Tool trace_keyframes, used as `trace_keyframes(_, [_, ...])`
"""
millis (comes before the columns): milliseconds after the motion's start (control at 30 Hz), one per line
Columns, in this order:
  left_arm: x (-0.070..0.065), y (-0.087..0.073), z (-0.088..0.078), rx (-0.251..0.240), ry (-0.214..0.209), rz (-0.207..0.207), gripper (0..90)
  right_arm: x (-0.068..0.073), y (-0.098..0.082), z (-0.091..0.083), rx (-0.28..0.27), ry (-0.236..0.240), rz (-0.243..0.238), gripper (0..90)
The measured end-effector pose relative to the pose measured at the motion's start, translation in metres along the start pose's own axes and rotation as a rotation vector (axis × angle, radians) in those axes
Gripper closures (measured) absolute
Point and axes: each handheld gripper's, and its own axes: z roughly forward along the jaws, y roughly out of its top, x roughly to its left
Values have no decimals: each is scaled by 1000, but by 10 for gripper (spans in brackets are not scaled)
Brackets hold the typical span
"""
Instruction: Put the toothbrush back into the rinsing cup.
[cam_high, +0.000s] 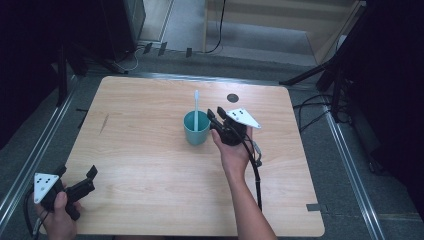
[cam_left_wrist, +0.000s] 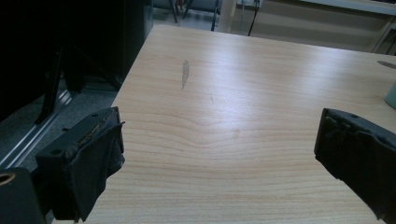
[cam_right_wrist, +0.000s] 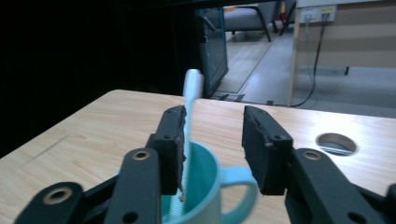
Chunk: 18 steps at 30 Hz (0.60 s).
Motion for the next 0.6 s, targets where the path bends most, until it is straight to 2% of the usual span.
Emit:
trace_keyframes(100, [0, 0, 0, 0, 1, 2, 14, -10, -2, -8, 10, -12, 35, 521])
trace_keyframes(200, [0, 0, 0, 0, 1, 4, 14, -16, -4, -18, 7, -17, 24, 394])
trace_keyframes(233, [0, 0, 0, 1, 1, 4, 14, -16, -4, -18, 7, -17, 24, 394])
trace_keyframes(267, [0, 0, 0, 1, 1, 4, 14, -19, -3, -26, 33, -39, -1, 253])
trace_keyframes(300, [-1, 0, 0, 1, 2, 4, 14, -21, -3, -29, 41, -63, -10, 184])
trace_keyframes(333, [-1, 0, 0, 1, 2, 4, 14, -21, -3, -29, 41, -63, -10, 184])
trace_keyframes(367, [-1, 0, 0, -1, 2, 5, 14, -24, -5, -36, 66, -100, -21, 86])
trace_keyframes(400, [-1, 0, 0, 0, 2, 5, 14, -27, -7, -39, 62, -107, -20, 31])
trace_keyframes(533, [-1, 0, 0, -2, 2, 6, 14, -37, -12, -50, 52, -110, 0, 0])
trace_keyframes(600, [-1, 0, 0, -1, 3, 7, 14, -43, -17, -57, 51, -134, -6, 0])
